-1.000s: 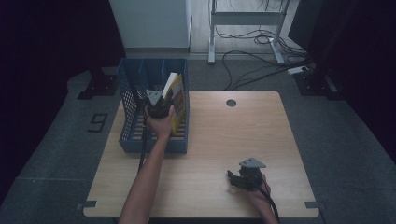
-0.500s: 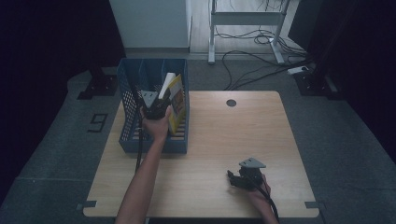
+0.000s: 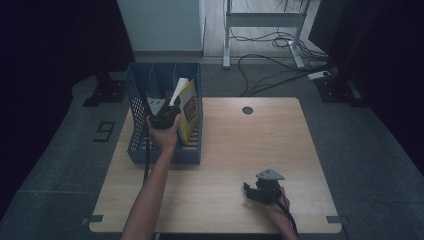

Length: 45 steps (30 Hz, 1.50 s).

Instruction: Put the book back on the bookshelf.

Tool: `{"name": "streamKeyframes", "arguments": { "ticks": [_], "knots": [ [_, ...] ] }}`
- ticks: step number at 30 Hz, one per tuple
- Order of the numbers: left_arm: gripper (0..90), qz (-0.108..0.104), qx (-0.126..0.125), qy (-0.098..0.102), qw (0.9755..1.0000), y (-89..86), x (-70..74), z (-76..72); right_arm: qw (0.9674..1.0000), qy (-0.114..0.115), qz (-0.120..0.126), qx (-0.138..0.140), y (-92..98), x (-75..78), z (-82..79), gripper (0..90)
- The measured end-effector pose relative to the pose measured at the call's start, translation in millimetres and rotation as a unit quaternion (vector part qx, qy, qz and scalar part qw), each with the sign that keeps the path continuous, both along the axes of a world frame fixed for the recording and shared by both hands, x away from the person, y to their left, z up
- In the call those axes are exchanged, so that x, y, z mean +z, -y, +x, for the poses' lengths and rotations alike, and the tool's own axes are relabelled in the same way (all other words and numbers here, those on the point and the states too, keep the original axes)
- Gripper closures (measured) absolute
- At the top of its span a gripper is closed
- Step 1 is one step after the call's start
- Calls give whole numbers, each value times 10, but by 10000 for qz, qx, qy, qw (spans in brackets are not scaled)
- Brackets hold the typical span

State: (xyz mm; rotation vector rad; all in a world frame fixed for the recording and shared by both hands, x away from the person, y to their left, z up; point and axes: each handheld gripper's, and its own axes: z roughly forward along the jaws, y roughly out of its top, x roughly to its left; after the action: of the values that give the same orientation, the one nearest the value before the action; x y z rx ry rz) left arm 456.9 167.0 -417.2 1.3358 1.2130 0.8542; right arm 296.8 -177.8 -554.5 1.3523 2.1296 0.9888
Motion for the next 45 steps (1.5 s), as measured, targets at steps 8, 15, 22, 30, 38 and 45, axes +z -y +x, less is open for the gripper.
{"name": "streamKeyframes", "arguments": {
  "ticks": [8,15,22,30,38,45],
  "knots": [
    [506,-61,-244,-39,9997,-1,21,-62,10000,-5,12,-2,0,1,0,265],
    [468,-97,-473,26,9988,-39,79,-194,10000,-3,8,-4,-1,0,0,265],
    [460,-150,-689,21,9975,-155,117,-374,10000,9,-6,6,0,0,1,265],
    [458,-153,-1039,-141,9944,-216,39,-557,10000,12,-13,1,-1,-1,8,263],
    [452,-25,-1477,-423,9881,-222,-119,-770,10000,14,-6,-11,-2,-1,13,262],
    [448,-172,-1735,-660,9825,-291,-267,-973,10000,6,-8,-12,-4,-1,12,262]
  ]
}}
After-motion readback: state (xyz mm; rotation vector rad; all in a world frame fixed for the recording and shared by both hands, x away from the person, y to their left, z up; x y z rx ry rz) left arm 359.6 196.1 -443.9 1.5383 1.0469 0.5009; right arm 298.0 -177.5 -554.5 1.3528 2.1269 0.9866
